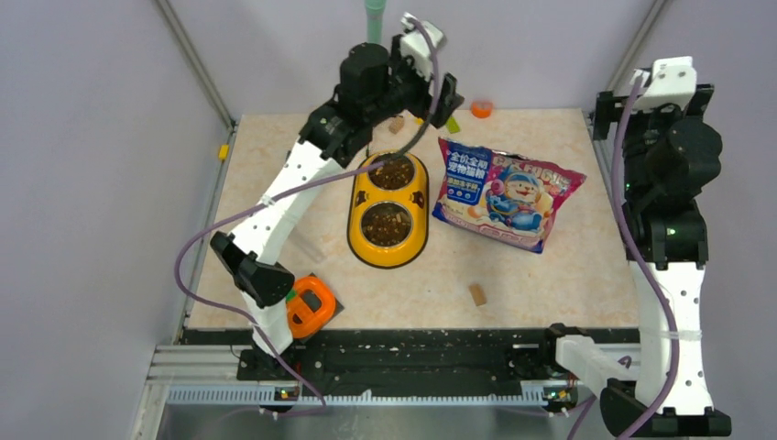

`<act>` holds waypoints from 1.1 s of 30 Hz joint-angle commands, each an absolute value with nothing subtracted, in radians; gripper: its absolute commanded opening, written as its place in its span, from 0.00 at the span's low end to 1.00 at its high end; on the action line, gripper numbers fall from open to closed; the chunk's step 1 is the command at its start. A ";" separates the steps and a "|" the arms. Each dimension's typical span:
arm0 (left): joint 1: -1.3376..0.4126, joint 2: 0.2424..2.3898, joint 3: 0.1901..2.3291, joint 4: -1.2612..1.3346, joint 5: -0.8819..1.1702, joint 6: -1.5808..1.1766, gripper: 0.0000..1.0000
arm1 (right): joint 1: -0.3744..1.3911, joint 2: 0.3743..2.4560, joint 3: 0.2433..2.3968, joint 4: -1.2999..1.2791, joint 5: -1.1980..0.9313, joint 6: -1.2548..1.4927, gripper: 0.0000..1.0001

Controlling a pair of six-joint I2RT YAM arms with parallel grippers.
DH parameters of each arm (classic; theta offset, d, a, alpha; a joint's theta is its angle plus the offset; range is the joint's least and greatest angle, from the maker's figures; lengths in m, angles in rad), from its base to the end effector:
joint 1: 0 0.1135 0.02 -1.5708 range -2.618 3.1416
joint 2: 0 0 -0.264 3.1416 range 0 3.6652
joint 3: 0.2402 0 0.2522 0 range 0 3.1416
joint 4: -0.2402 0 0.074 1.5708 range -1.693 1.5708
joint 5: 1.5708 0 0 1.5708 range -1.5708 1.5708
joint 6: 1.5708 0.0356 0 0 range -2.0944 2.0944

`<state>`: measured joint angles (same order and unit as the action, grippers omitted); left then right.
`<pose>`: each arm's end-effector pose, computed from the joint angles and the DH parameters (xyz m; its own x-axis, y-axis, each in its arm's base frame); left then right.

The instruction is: Serve the pet food

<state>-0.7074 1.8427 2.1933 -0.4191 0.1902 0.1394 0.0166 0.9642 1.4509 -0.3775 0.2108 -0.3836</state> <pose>0.3065 -0.2709 0.5008 0.0571 0.1307 -0.9898 0.7811 0.6115 0.1258 0.1662 -0.0047 0.5099 0.0293 -0.3655 -0.9303 0.2186 0.9106 -0.3509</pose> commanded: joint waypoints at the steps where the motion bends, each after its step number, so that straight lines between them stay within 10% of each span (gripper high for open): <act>1: -0.582 1.791 2.242 -0.585 0.138 -0.115 0.95 | 0.011 0.966 1.536 -0.264 0.266 -0.261 0.85; 9: -0.501 1.382 1.698 -0.417 -0.176 -0.181 0.98 | 0.011 0.909 1.378 -0.067 0.220 -0.222 0.80; 20: -0.436 1.499 1.918 -0.998 -0.695 -0.399 0.98 | 0.011 1.022 1.446 -0.096 0.309 -0.080 0.84; 33: -0.436 1.473 1.941 -1.083 -0.788 -0.513 0.95 | 0.012 1.052 1.458 -0.092 0.266 -0.058 0.84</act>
